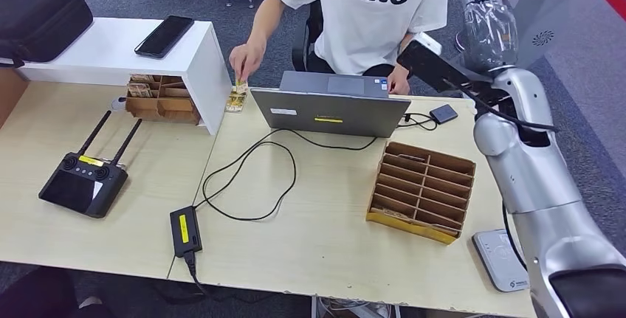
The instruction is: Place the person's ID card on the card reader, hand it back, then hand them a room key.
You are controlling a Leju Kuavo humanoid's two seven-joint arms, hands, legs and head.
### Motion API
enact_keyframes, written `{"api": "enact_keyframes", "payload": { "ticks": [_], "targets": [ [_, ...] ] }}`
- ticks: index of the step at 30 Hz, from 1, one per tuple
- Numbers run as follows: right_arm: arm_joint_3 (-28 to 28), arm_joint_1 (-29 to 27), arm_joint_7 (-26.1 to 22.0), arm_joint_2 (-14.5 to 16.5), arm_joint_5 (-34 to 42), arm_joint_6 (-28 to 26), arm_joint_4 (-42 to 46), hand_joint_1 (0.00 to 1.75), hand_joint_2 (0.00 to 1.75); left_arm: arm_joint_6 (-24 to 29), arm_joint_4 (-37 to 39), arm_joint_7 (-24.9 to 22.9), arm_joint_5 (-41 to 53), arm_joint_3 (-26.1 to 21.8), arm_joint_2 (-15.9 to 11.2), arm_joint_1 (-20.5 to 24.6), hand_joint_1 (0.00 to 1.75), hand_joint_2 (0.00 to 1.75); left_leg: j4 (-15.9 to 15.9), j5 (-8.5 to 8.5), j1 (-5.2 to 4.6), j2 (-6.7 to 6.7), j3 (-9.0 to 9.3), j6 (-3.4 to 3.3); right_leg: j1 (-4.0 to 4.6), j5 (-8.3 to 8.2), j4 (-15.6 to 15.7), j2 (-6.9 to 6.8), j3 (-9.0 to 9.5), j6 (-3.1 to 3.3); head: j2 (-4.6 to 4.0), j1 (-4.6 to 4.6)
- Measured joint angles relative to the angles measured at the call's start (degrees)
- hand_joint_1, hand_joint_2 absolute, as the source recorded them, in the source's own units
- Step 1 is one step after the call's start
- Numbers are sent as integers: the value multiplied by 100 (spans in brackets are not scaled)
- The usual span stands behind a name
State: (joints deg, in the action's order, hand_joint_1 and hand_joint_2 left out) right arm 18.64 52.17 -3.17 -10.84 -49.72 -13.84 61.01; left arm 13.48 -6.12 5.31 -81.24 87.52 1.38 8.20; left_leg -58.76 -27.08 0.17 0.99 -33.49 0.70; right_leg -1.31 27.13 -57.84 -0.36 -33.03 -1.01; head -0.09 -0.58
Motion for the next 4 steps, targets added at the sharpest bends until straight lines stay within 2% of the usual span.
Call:
{"api": "enact_keyframes", "payload": {
  "ticks": [4],
  "targets": [
    [-160, -753, -92, -194, -99, -242, 902, 0, 175, 1, 0, 7, -51, 0, -9, -9, 0, 175, 0, -3, 0, -1, -2, -3, 0, 1, 2, 1, -1, -1, 0, 0]
  ]
}}
